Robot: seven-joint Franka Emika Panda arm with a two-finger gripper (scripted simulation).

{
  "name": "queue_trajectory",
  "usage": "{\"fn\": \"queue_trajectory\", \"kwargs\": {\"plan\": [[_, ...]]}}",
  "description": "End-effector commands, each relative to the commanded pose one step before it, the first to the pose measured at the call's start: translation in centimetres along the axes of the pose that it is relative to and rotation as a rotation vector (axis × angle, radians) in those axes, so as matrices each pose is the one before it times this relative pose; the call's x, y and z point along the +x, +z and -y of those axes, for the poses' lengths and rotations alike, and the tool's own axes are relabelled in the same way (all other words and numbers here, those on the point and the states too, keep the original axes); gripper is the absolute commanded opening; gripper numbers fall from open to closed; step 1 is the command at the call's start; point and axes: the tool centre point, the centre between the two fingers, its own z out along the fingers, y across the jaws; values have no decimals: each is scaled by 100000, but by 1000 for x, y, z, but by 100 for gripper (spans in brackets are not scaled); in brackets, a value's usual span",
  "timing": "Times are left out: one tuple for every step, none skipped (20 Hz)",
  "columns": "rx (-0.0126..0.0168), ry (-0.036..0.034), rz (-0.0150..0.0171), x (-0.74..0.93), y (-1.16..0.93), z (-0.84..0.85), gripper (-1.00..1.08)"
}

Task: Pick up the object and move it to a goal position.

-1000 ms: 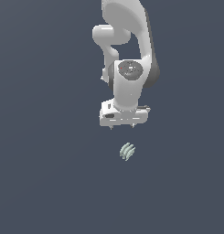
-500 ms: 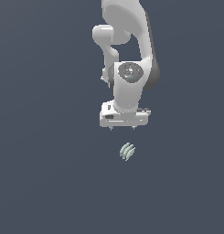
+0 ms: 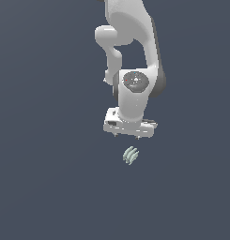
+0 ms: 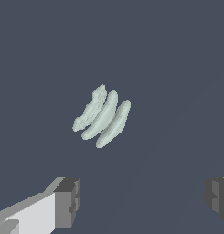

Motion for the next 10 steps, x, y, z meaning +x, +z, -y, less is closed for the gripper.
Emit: {"fn": "queue_trajectory", "kwargs": {"plan": [[171, 6743, -122, 549, 422, 318, 100], [63, 2728, -58, 212, 172, 143, 100], [59, 2724, -60, 206, 173, 149, 100], [55, 2718, -62, 200, 174, 155, 100], [51, 2714, -64, 193, 176, 160, 100], [48, 2709, -67, 187, 177, 166, 100], [45, 2704, -70, 180, 178, 171, 100], [42, 2698, -74, 172, 180, 177, 100], [40, 2694, -77, 166, 181, 181, 100], [38, 2687, -81, 158, 182, 187, 100]]}}
